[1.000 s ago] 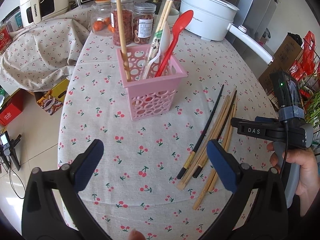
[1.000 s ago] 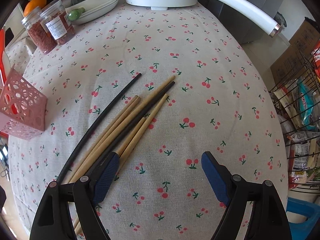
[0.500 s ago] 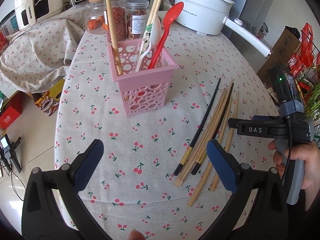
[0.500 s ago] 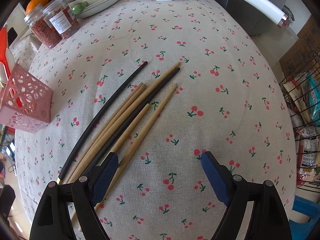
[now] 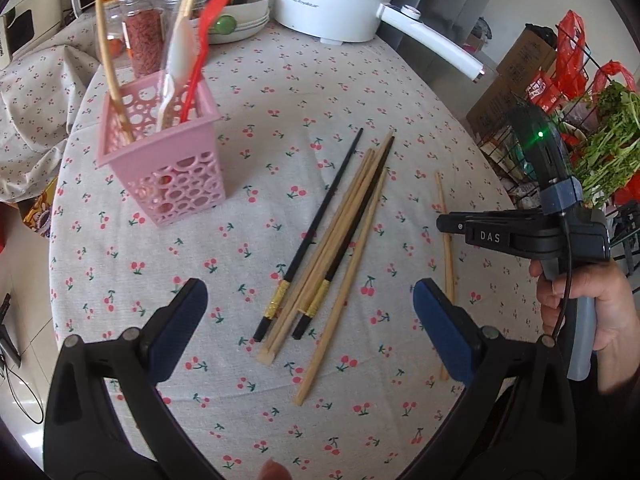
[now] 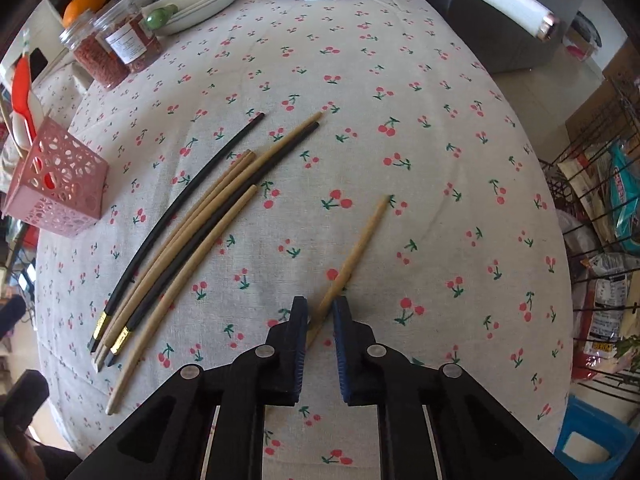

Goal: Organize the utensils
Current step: 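Reach the right gripper to a single wooden chopstick and close on it, then lift the wooden chopstick with right while left grasps another wooden chopstick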

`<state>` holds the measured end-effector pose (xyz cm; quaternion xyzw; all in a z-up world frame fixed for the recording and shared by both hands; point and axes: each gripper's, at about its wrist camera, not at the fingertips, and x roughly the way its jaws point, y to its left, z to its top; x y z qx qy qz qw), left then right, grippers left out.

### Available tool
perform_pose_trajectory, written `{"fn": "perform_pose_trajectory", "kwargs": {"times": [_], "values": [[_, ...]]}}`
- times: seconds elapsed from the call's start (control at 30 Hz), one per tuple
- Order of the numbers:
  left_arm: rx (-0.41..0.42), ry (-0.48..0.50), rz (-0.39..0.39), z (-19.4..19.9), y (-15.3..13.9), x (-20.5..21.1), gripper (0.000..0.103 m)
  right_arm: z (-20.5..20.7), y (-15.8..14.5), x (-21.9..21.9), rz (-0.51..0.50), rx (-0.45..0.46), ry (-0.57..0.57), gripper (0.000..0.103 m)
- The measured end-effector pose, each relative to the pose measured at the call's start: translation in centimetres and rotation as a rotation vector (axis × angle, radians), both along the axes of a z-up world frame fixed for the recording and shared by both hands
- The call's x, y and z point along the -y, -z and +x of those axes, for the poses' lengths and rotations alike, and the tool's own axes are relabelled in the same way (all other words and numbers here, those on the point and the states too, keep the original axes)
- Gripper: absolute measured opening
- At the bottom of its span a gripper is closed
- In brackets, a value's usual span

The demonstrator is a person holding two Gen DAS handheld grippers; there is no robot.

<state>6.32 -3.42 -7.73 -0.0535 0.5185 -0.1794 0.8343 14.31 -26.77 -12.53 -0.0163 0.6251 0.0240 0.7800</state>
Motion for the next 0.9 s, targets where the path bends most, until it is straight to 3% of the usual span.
{"fn": "perform_pose_trajectory", "kwargs": {"times": [0.1, 0.27, 0.47, 0.6, 0.73, 0.9], "values": [[-0.033, 0.025, -0.048, 0.5, 0.0, 1.6, 0.097, -0.3, -0.5, 2.1, -0.012, 0.012, 0.025, 0.006], [-0.100, 0.059, -0.042, 2.3, 1.0, 4.3, 0.061, -0.7, -2.1, 5.3, 0.059, 0.041, 0.061, 0.006], [-0.193, 0.091, 0.013, 4.6, 3.4, 7.0, 0.028, -0.8, -3.1, 6.4, 0.118, 0.050, 0.042, 0.006], [-0.177, 0.087, 0.101, 5.6, 3.5, 8.1, 0.025, -0.2, -2.7, 6.7, 0.144, 0.042, 0.028, 0.006], [-0.221, 0.112, 0.141, 6.7, 4.2, 8.9, 0.018, 0.0, -2.7, 6.8, 0.161, 0.041, 0.015, 0.006], [-0.263, 0.142, 0.228, 7.6, 5.2, 10.2, 0.017, 0.5, -2.6, 7.0, 0.175, 0.035, 0.016, 0.006]]}}
